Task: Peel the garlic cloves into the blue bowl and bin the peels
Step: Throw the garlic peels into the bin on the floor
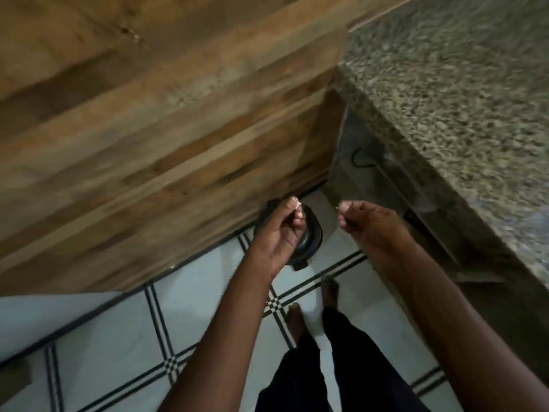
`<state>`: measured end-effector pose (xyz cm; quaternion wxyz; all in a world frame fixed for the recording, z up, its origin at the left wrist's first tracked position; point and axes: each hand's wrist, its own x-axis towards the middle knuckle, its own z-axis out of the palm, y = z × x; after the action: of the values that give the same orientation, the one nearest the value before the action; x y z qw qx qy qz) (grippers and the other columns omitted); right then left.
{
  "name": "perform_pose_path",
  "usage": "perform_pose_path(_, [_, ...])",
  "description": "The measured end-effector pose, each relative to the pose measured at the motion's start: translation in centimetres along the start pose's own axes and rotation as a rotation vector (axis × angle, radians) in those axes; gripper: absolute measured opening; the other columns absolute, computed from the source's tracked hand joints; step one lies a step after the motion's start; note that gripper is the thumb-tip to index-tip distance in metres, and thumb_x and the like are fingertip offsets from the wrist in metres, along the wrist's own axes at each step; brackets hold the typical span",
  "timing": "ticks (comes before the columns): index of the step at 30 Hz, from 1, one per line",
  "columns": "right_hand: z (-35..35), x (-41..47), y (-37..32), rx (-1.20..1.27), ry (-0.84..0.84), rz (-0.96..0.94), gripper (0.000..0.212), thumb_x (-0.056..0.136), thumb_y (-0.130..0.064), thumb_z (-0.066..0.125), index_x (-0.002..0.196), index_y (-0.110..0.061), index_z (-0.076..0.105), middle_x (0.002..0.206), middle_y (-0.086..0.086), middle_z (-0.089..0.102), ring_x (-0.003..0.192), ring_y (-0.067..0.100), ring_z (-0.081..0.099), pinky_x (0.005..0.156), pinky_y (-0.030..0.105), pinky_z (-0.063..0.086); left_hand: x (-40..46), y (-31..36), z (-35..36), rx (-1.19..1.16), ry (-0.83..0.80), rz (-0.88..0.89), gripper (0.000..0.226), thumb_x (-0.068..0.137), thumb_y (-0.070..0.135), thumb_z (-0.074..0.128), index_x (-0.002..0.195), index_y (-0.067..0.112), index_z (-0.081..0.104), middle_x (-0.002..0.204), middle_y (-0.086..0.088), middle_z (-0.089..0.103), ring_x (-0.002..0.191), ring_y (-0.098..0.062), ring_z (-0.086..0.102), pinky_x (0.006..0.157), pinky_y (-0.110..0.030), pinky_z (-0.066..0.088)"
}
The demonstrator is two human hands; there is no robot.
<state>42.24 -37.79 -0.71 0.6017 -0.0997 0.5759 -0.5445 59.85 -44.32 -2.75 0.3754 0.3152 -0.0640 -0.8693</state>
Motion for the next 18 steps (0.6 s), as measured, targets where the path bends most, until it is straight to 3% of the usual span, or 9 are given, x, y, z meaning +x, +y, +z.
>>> perform_pose_path(3, [1.6,2.8,1.1,-0.082,-0.01,0.052,0.008,0.096,-0.002,0.063,0.089,-0.005,0.066,0.068,0.003,0.066,0.064,0.011,0.064,0.072,0.022,0.059,1.3,2.4,-2.2,-0.044,0.07,0.012,0.036,0.055,0.005,0.099,0.081,0.005,0.074,0.078,-0.007,0.064,0.067,-0.01,0.063,0.056,-0.017,0.051])
perform_pose_path(5, [2.5,4.6,2.0,-0.129,-0.033,0.088,0.006,0.096,-0.006,0.064,0.09,-0.006,0.066,0.071,0.004,0.066,0.069,0.013,0.065,0.078,0.025,0.059,2.0,3.6,-3.5,-0.063,0.154,0.02,0.006,0.077,0.004,0.081,0.079,0.005,0.075,0.078,-0.007,0.064,0.067,-0.009,0.062,0.056,-0.016,0.051])
perform_pose_path(8, [3.6,7.4,3.6,-0.195,-0.061,0.133,0.01,0.098,-0.007,0.063,0.088,-0.006,0.066,0.075,0.009,0.064,0.074,0.017,0.064,0.083,0.029,0.057,3.5,4.8,-5.7,-0.086,0.227,0.019,0.007,0.086,0.005,0.065,0.084,0.003,0.072,0.078,-0.007,0.063,0.068,-0.009,0.062,0.057,-0.015,0.051])
perform_pose_path(18, [3.9,19.0,13.7,-0.136,0.147,0.332,0.004,0.091,0.001,0.069,0.092,-0.002,0.07,0.086,0.013,0.07,0.076,0.02,0.068,0.075,0.025,0.062,12.8,2.1,-17.4,-0.045,0.368,-0.085,0.009,0.089,0.001,0.066,0.088,0.003,0.075,0.082,-0.008,0.069,0.07,-0.01,0.067,0.06,-0.017,0.055])
